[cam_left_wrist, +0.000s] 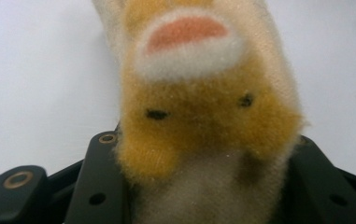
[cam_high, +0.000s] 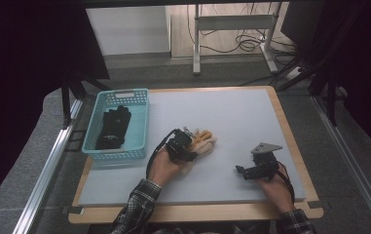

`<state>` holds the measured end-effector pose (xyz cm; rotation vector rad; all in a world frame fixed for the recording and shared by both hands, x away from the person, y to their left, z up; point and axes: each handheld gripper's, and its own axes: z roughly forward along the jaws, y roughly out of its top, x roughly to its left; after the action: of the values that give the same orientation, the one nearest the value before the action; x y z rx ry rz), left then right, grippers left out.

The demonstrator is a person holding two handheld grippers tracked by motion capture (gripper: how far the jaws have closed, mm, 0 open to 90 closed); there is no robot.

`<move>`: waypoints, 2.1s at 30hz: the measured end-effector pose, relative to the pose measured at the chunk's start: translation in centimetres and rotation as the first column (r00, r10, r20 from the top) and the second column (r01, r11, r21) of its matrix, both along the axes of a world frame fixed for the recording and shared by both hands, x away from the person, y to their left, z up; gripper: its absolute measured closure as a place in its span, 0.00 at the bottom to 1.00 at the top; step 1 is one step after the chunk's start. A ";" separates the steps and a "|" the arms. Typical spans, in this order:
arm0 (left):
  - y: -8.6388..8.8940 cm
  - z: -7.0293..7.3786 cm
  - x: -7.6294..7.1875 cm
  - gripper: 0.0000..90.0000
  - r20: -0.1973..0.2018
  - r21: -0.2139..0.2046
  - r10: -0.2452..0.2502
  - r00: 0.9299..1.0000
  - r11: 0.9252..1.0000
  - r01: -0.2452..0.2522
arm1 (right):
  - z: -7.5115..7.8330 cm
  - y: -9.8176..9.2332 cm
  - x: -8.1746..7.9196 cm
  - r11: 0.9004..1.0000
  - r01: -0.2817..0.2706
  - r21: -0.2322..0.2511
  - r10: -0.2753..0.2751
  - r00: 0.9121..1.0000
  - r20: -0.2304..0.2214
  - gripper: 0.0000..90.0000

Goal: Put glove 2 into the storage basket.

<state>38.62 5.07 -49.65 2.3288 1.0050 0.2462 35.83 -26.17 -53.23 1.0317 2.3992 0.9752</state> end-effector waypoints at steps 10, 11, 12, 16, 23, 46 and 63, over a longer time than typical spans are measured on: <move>2.5 3.6 0.9 0.61 0.024 -0.006 0.071 0.997 0.997 -0.071 | 0.0 0.0 0.0 1.000 -0.001 0.000 0.001 1.000 0.001 0.07; 2.8 4.0 1.0 0.61 0.028 -0.009 0.080 0.996 0.997 -0.080 | 0.0 0.0 0.0 1.000 -0.001 0.000 0.001 1.000 0.001 0.07; 3.2 4.4 1.2 0.61 0.031 -0.011 0.093 0.995 0.996 -0.092 | 0.0 0.0 0.0 1.000 -0.001 0.000 0.001 1.000 0.002 0.07; 4.9 6.1 1.9 0.61 0.037 -0.009 0.139 0.990 0.990 -0.139 | 0.0 0.0 0.0 1.000 -0.001 0.000 0.001 1.000 0.002 0.07; 8.4 8.4 3.2 0.60 0.055 -0.010 0.249 0.967 0.968 -0.249 | 0.0 0.0 0.0 1.000 -0.001 0.000 0.001 1.000 0.002 0.07; 18.9 6.1 7.3 0.59 -0.004 0.015 0.555 0.832 0.832 -0.555 | 0.0 0.0 0.0 1.000 -0.001 0.000 0.001 1.000 0.002 0.07; 17.8 -0.5 11.0 0.43 -0.197 0.172 0.548 0.813 0.836 -0.522 | 0.0 0.0 0.0 1.000 -0.001 0.002 0.001 1.000 0.002 0.07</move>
<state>49.63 22.88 -50.16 2.1499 1.8138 0.2462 35.84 -26.20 -53.23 1.0299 2.3974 0.9784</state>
